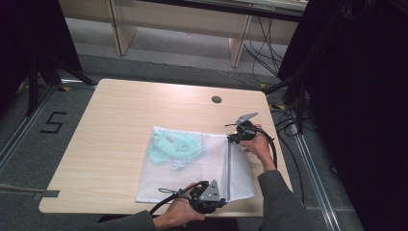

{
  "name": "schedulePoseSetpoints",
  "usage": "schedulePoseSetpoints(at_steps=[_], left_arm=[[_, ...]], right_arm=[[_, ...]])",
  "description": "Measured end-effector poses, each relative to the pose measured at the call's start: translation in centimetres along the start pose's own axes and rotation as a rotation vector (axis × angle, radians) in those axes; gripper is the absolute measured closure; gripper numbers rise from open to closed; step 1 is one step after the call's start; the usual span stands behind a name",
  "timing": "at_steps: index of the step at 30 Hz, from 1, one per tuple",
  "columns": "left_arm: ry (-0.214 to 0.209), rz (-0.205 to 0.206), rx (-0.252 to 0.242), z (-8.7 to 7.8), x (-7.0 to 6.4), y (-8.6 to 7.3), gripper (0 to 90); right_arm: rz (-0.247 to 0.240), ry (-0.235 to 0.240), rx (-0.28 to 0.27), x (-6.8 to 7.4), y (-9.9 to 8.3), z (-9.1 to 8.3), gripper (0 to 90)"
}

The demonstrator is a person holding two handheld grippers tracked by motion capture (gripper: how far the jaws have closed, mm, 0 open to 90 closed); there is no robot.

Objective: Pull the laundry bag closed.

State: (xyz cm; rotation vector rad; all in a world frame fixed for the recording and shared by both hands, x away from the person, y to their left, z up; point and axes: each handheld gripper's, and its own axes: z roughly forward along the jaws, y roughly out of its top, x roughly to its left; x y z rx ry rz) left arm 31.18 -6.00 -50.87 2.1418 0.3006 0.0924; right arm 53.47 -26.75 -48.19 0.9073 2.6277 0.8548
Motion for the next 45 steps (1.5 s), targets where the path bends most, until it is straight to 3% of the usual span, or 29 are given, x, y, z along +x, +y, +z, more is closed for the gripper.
schedulePoseSetpoints(at_steps=[4,6,10,12,13,16,17,21,23,25,27,29,31,33,34,36,40,41,45], left_arm=[[0.001,-0.01,-0.01,0.1,0.0,0.0,88.3],[-0.002,-0.02,-0.013,0.1,0.1,0.0,88.3],[-0.009,-0.018,-0.009,0.0,0.3,0.1,88.0],[-0.007,-0.021,-0.014,0.0,0.5,0.1,87.9],[0.0,-0.012,0.0,-0.1,0.6,0.1,87.7],[-0.005,-0.018,-0.005,0.1,0.5,0.1,87.5],[-0.008,-0.016,0.002,0.1,0.6,0.1,87.4],[-0.019,-0.022,0.001,0.1,0.8,0.1,84.4],[-0.015,-0.011,0.012,0.0,0.9,0.2,82.0],[-0.005,-0.003,0.008,-0.1,0.9,0.3,73.5],[-0.006,-0.013,-0.001,-0.2,0.9,0.4,72.1],[-0.015,-0.021,-0.012,-0.5,1.1,0.5,69.4],[-0.003,-0.031,-0.016,-1.1,1.4,0.7,61.9],[0.009,-0.026,-0.013,-1.4,1.7,0.7,60.2],[0.02,-0.041,-0.007,-1.9,1.9,0.8,55.1],[0.036,-0.036,-0.012,-2.2,2.1,0.8,53.1],[0.075,-0.059,-0.012,-4.0,3.0,0.4,48.7],[0.09,-0.074,-0.011,-4.7,3.4,0.1,46.0],[0.122,-0.107,0.001,-6.2,4.3,-0.6,40.5]], right_arm=[[-0.005,0.002,-0.001,0.1,0.1,0.0,86.5],[0.022,-0.032,0.007,0.2,0.1,-0.1,86.5],[-0.007,-0.013,-0.011,0.3,0.2,0.1,86.5],[-0.004,-0.014,-0.01,0.3,0.3,0.0,86.5],[0.015,-0.042,-0.006,0.4,0.3,0.0,86.4],[0.004,-0.014,0.004,0.4,0.3,0.0,86.3],[-0.002,-0.021,-0.013,0.4,0.2,0.3,86.3],[0.004,-0.034,0.004,0.6,0.3,0.2,85.2],[0.005,-0.035,0.001,0.7,0.5,0.1,80.9],[0.017,-0.079,-0.004,0.7,0.6,0.0,74.6],[0.041,-0.1,-0.011,0.9,0.7,-0.1,74.3],[0.014,-0.064,-0.015,1.1,0.7,-0.6,69.6],[0.038,-0.087,-0.02,1.9,0.8,-1.2,59.8],[0.034,-0.09,-0.028,2.0,0.7,-1.3,58.2],[0.03,-0.083,-0.024,2.5,0.7,-1.9,54.8],[0.038,-0.092,-0.064,2.8,0.6,-2.0,51.8],[0.073,-0.091,-0.06,3.5,0.7,-2.8,50.1],[0.073,-0.072,-0.057,4.2,0.8,-3.5,48.6],[0.06,-0.083,-0.097,5.4,0.6,-3.8,45.2]])
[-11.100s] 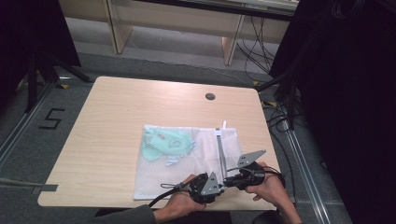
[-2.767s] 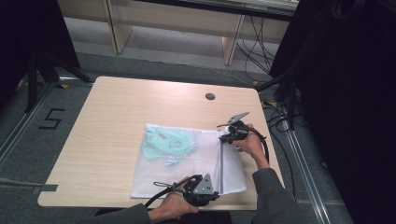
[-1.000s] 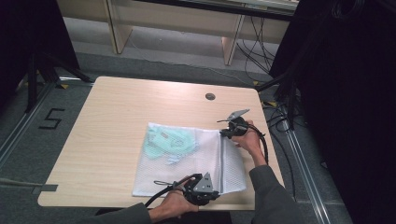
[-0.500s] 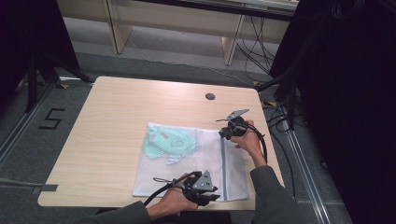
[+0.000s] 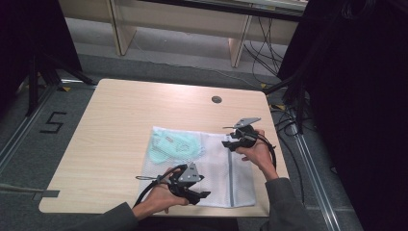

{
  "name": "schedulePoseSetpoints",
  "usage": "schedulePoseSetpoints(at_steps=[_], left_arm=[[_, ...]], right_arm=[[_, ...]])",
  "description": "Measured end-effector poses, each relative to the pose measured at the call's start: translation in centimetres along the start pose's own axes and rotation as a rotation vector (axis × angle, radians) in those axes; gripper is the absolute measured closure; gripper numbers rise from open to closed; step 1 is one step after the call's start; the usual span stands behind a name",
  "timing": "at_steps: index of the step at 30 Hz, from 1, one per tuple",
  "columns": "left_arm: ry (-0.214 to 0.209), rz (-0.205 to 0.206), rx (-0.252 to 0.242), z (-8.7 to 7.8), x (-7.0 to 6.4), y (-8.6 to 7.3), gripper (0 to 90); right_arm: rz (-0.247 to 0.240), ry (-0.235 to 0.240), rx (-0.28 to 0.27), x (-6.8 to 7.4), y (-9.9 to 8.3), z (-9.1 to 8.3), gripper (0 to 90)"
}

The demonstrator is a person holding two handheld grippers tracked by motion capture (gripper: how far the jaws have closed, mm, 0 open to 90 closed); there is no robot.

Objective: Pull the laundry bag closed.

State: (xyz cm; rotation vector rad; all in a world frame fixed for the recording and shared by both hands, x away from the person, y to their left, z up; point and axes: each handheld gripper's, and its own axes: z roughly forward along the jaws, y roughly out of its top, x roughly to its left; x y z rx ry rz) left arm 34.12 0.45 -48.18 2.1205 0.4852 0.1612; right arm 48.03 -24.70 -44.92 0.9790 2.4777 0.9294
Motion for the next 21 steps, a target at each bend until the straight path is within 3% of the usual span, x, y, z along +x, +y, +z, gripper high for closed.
schedulePoseSetpoints(at_steps=[5,7,11,13,18,19,20,21], left_arm=[[0.043,-0.007,-0.003,-1.2,1.1,-0.4,38.2],[0.064,-0.016,0.0,-1.8,1.9,-0.7,36.4],[0.089,-0.038,0.0,-2.4,2.6,-1.1,35.6],[0.102,-0.052,-0.004,-3.0,3.0,-1.3,34.6],[0.129,-0.048,0.008,-3.9,3.6,-1.7,32.8],[0.126,-0.054,-0.003,-3.9,3.6,-1.8,32.8],[0.117,-0.049,0.015,-4.2,3.8,-1.9,32.8],[0.129,-0.045,-0.003,-4.2,3.8,-2.0,32.6]], right_arm=[[0.001,0.023,-0.002,1.0,-0.3,-0.8,43.8],[0.012,0.036,-0.029,1.6,-0.6,-1.0,43.4],[-0.01,0.038,-0.009,1.6,-0.8,-1.4,42.7],[0.004,0.032,-0.038,2.0,-1.1,-1.4,42.0],[-0.015,0.039,-0.047,2.6,-1.4,-1.7,40.6],[-0.017,0.039,-0.049,2.8,-1.5,-1.8,40.3],[-0.009,0.05,-0.044,2.9,-1.6,-1.9,40.1],[-0.017,0.049,-0.048,3.0,-1.7,-2.0,39.6]])
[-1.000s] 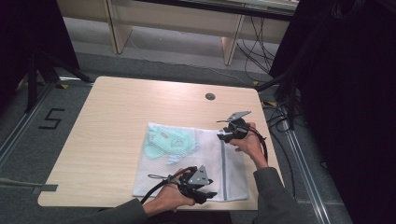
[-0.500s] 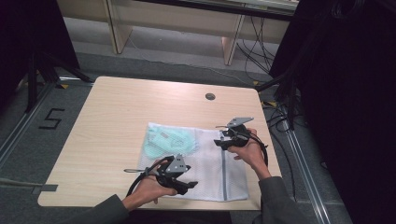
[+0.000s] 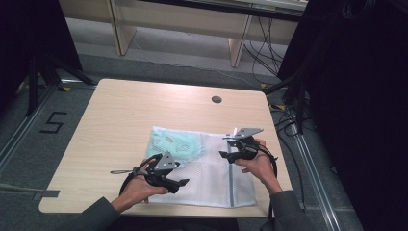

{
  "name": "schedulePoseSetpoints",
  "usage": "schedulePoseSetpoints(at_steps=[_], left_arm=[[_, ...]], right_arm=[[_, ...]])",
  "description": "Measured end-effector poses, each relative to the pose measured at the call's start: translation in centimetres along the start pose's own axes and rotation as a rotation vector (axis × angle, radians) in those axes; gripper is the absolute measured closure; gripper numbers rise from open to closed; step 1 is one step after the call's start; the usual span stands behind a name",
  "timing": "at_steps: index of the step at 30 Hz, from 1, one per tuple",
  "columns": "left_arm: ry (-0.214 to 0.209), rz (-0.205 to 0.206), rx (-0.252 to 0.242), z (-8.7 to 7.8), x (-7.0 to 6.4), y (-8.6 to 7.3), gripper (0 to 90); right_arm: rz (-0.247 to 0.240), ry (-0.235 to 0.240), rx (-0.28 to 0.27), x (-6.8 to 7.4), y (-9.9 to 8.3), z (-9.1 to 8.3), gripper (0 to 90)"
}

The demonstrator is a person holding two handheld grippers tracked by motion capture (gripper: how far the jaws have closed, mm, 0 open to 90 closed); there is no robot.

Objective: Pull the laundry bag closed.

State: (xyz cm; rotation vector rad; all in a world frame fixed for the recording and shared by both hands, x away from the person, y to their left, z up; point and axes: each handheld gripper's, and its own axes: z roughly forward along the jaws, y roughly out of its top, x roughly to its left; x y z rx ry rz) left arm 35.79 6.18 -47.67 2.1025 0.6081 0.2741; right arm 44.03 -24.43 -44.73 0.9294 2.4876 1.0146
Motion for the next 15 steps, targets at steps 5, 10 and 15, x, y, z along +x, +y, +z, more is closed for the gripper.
schedulePoseSetpoints(at_steps=[5,10,15], left_arm=[[0.012,-0.008,0.001,-0.6,0.2,-0.3,31.9],[0.016,0.009,0.014,-1.2,0.5,-0.5,31.1],[0.046,-0.007,0.01,-1.9,0.7,-0.7,30.8]], right_arm=[[-0.004,0.023,0.014,0.6,-0.4,-0.5,38.0],[0.017,0.028,-0.022,1.2,-0.9,-0.6,36.4],[0.011,0.029,-0.02,1.7,-1.6,-0.9,35.7]])
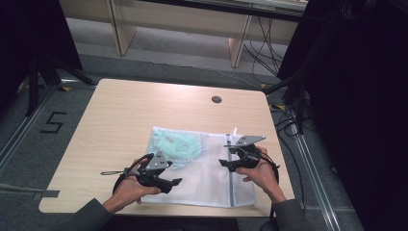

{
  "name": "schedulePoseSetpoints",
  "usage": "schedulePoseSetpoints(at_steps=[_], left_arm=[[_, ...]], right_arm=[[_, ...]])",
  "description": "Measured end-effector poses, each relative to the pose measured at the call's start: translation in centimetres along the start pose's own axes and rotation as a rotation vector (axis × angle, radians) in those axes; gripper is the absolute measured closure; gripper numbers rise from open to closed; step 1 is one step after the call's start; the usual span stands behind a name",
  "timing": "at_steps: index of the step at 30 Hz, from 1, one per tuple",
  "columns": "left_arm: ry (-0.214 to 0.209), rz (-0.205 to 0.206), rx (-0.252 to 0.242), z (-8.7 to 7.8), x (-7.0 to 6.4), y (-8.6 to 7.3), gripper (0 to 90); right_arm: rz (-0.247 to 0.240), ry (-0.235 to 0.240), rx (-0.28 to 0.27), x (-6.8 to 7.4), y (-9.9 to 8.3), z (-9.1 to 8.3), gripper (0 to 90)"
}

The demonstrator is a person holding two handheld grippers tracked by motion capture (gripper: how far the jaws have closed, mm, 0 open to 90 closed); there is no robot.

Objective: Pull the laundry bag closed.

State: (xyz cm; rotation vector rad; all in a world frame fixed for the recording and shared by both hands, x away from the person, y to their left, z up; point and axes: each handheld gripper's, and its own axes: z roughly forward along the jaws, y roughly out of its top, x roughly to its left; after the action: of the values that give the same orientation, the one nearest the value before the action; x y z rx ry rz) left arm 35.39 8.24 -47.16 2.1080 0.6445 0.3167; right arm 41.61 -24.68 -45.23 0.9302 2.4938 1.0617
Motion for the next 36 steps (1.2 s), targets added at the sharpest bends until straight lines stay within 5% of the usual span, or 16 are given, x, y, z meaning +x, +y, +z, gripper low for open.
schedulePoseSetpoints(at_steps=[1,2,3,7,24,36], left_arm=[[0.004,0.01,-0.004,-0.1,0.1,0.0,30.6],[-0.007,-0.027,-0.004,-0.3,0.0,-0.1,30.6],[0.005,0.008,-0.001,-0.4,0.2,-0.1,30.6],[0.006,-0.032,-0.008,-0.7,0.0,-0.5,30.3],[0.03,-0.013,-0.009,-2.5,0.3,-1.0,29.0],[0.034,-0.046,-0.014,-3.3,-0.2,-1.5,27.9]], right_arm=[[0.007,0.018,0.044,0.1,0.0,-0.4,35.7],[0.008,0.019,0.011,0.2,-0.2,-0.3,35.7],[0.006,0.021,0.033,0.3,-0.3,-0.5,35.6],[0.0,0.019,0.026,0.7,-1.1,-0.7,35.0],[0.027,0.041,0.048,2.0,-3.0,-2.2,32.6],[0.036,0.029,0.043,2.9,-4.8,-3.2,29.5]])
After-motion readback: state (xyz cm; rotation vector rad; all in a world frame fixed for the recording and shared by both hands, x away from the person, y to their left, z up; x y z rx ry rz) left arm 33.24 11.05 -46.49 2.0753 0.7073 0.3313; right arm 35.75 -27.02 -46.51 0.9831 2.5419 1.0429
